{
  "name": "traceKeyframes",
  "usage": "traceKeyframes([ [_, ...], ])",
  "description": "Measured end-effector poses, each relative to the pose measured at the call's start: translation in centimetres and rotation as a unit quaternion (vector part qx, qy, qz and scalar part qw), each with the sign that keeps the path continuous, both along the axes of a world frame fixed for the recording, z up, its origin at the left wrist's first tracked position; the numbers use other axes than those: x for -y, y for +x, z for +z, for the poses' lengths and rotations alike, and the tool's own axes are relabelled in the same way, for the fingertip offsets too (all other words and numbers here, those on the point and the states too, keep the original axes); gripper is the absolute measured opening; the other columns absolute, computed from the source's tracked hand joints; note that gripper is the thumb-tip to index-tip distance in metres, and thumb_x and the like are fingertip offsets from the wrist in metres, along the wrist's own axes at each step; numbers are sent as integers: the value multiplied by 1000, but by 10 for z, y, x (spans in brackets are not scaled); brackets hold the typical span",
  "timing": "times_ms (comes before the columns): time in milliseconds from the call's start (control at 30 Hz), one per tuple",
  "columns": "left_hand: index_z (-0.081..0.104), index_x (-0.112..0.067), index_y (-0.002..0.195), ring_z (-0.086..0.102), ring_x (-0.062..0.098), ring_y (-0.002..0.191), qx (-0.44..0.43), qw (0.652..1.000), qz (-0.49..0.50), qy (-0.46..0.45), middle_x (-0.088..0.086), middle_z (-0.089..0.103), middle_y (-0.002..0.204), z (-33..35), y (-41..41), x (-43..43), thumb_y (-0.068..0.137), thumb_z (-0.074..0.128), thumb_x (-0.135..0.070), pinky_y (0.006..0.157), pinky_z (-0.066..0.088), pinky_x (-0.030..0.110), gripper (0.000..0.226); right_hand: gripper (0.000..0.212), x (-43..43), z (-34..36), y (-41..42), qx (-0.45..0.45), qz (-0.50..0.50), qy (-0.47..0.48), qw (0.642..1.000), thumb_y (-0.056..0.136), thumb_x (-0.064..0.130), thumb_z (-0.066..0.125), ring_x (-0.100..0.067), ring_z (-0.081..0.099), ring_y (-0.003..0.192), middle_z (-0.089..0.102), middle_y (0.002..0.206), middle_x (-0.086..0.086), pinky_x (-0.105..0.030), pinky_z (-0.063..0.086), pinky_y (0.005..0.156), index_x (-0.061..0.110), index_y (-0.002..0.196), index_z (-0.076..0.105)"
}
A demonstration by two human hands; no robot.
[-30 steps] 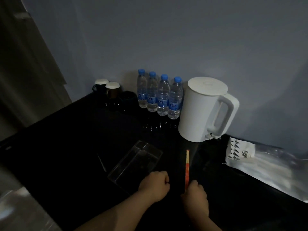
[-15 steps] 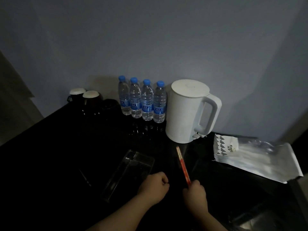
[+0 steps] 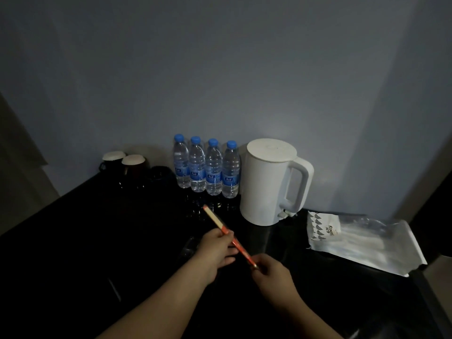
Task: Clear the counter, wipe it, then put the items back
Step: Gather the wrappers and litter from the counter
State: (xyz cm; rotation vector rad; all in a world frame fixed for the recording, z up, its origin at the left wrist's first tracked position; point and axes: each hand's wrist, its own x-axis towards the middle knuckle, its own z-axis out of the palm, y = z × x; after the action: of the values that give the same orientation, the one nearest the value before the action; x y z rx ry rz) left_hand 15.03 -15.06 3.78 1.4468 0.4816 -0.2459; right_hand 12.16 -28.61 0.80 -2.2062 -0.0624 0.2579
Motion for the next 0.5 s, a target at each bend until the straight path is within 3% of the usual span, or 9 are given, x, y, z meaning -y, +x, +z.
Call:
traceKeyframes([
  [167, 56, -17, 89, 58, 13, 72, 18, 1000, -14, 15, 2, 62, 84, 5, -7, -10, 97, 50, -16, 64, 51, 24, 11, 14, -13, 6, -4, 24, -9, 37, 999, 93, 24, 54, -3, 54, 66, 60, 73, 8, -17, 41, 63, 33, 82, 56],
  [367, 58, -19, 89, 59, 10, 74, 72, 993, -77, 52, 0, 63, 84, 13, -15, -15, 95, 52, -14, 71, 51, 24, 9, 18, -22, 11, -8, 27, -30, 69, 997, 94, 20, 54, -2, 52, 65, 59, 72, 8, -13, 40, 60, 29, 78, 59],
  [500, 57, -17, 85, 59, 11, 72, 76, 996, -53, 8, 2, 62, 83, 13, -15, -19, 95, 53, -14, 66, 51, 22, 12, 18, -11, 12, -19, 33, -58, 45, 997, 93, 21, 57, 0, 49, 61, 57, 70, 9, -7, 39, 54, 29, 77, 57],
])
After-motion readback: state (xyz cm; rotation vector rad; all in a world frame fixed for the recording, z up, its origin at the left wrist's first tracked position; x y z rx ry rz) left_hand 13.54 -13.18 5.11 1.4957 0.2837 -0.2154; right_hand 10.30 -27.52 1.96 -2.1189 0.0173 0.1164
